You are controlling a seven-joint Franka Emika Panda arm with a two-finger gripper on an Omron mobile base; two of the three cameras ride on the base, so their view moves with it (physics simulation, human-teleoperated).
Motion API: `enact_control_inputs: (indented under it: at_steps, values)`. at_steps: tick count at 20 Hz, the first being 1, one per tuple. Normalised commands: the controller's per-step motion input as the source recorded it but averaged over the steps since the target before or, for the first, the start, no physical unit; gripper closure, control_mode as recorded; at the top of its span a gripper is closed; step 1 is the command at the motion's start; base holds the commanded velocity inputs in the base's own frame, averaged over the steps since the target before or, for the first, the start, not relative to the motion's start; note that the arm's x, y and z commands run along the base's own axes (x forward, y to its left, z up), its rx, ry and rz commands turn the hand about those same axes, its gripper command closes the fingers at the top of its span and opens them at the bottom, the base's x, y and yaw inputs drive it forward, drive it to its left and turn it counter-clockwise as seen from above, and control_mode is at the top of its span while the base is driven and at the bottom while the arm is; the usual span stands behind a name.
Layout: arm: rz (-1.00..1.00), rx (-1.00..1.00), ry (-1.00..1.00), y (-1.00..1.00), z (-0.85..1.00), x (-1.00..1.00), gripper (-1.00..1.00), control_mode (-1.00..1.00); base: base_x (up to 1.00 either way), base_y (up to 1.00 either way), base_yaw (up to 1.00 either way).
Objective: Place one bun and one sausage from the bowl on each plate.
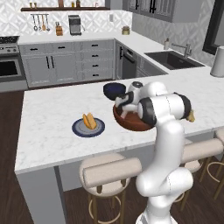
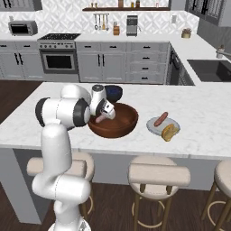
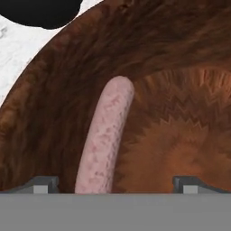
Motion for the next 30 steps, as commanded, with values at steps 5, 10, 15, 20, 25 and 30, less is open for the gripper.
enact_control_inputs:
  at_steps: [5,10,15,20,25,30]
  values:
    - [-0.01,0.00,0.04,0.00,-0.37,0.35,-1.00,-1.00,0.00,0.00,0.00]
    - [-0.01,0.00,0.17,0.00,-0.37,0.24,-1.00,-1.00,0.00,0.00,0.00]
    - [0.00,0.00,0.16,0.05,-0.30,0.23,-1.00,-1.00,0.00,0.00,0.00]
    - [-0.03,0.00,0.01,-0.11,-0.76,-0.28,1.00,-1.00,0.00,0.00,0.00]
    - [-0.03,0.00,-0.05,-0.04,-0.35,0.03,1.00,-1.00,0.00,0.00,0.00]
    - [0.00,0.03,0.00,-0.01,0.41,-0.26,1.00,-1.00,0.00,0.00,0.00]
